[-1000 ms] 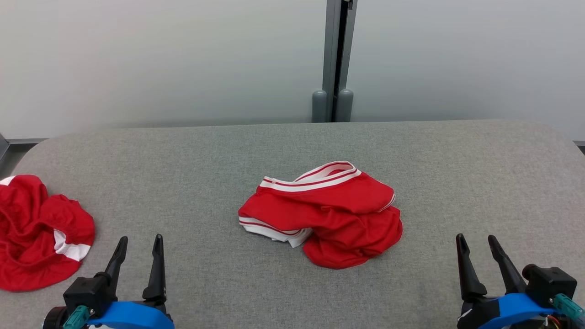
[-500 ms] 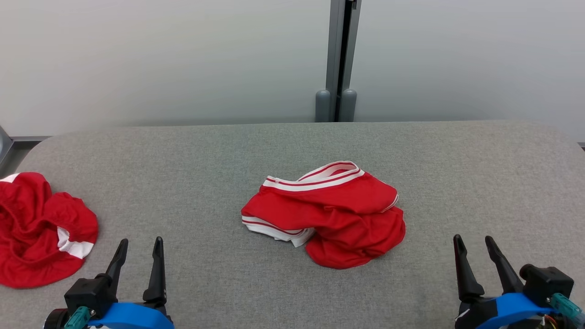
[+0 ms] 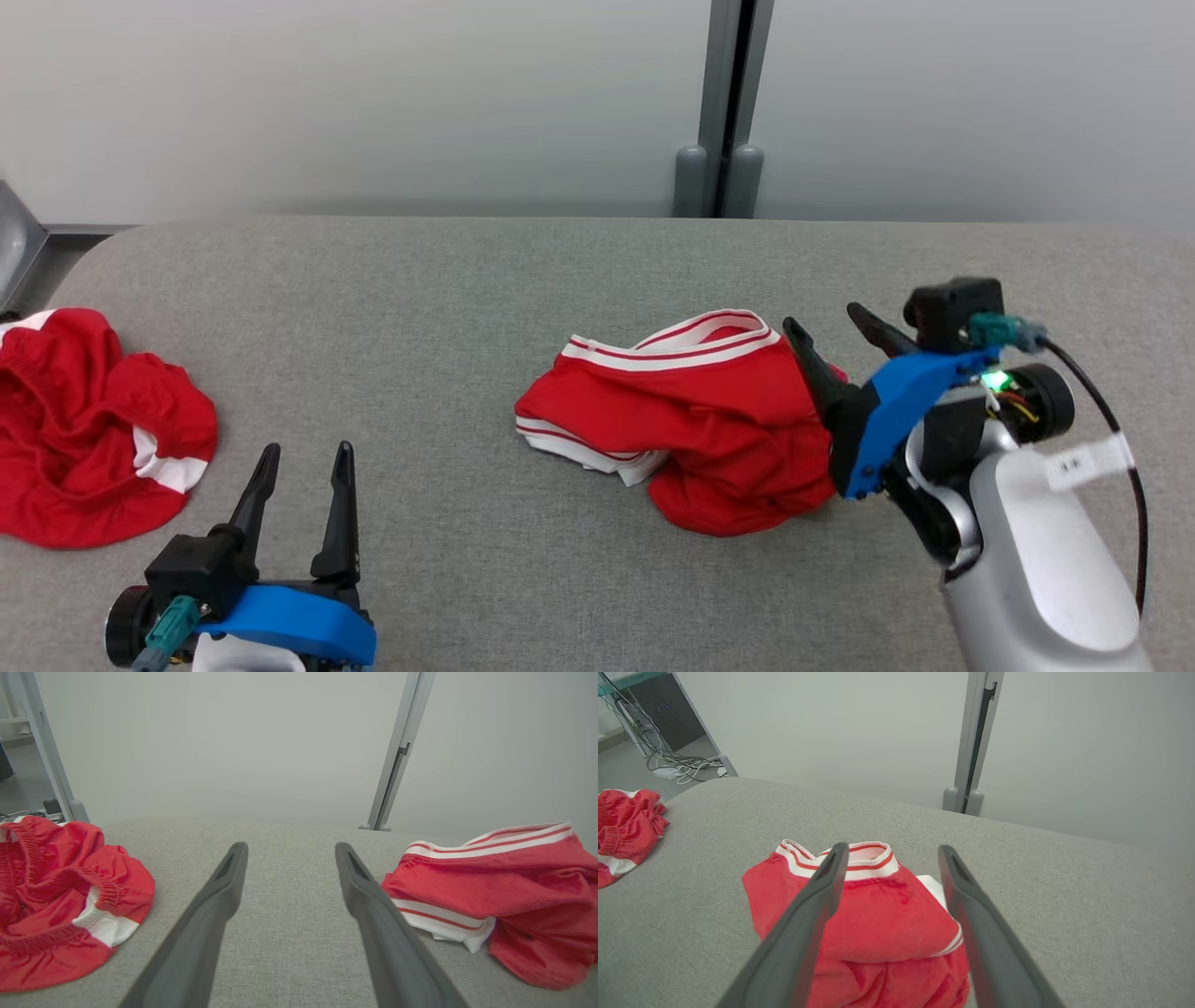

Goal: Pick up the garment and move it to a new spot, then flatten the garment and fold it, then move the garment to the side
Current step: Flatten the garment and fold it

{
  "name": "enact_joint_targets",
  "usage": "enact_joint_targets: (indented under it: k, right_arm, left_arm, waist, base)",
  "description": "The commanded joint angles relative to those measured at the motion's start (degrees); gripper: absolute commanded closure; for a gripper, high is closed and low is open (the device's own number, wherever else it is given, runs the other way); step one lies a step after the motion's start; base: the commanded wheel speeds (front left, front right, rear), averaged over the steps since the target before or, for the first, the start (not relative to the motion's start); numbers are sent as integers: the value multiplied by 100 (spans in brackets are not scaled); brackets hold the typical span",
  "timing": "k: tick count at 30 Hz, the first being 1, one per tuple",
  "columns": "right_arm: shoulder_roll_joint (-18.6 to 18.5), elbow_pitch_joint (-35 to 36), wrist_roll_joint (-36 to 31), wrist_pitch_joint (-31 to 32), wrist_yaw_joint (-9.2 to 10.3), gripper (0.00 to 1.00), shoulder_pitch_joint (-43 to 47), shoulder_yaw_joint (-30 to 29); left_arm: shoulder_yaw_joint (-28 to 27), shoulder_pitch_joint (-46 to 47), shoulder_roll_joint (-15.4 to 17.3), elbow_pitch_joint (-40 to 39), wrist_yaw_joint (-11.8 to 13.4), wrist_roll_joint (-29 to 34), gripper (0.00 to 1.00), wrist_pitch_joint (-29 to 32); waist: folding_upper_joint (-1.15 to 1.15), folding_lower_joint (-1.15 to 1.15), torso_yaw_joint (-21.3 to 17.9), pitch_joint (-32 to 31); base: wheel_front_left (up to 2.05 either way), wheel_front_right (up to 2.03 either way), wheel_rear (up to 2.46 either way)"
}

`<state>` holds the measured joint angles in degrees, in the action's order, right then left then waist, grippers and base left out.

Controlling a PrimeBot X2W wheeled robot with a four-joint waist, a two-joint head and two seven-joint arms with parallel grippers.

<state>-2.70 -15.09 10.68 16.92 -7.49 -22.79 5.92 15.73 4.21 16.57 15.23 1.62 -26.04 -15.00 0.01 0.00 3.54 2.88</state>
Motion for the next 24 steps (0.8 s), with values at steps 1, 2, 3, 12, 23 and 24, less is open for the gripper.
enact_joint_targets:
  k: [1, 2, 3, 12, 23, 24]
  right_arm:
    - [-33, -140, -67, 241, -1, 0, -211, -4]
    - [-31, -248, -121, 463, -1, 0, -370, 6]
    - [-31, -365, -134, 655, -1, 0, -522, 5]
    - [-96, -1526, -605, 1252, -1, 0, -1220, 54]
    - [-182, -2836, -948, 876, -1, 0, -1553, -81]
    - [-184, -2951, -951, 872, -1, 0, -1580, -72]
  left_arm:
    - [21, 98, -2, -21, -20, 52, 0, -26]
    - [37, 102, -9, -26, -37, 56, 0, -25]
    - [56, 125, -23, -31, -53, 66, 0, -26]
    - [88, 303, -100, -46, -162, 150, 0, -22]
    - [83, 371, -186, -7, -281, 185, 0, -22]
    - [84, 379, -195, -1, -300, 190, 0, -22]
  waist:
    - [-1, 0, 88, 60]
    - [-1, 0, 128, 84]
    - [-1, 0, 177, 109]
    - [-1, 0, 501, 312]
    - [-1, 0, 712, 489]
    - [-1, 0, 726, 498]
  base:
    - [0, 0, 0]
    - [0, 0, 0]
    - [0, 0, 0]
    - [0, 0, 0]
    - [0, 0, 0]
    - [0, 0, 0]
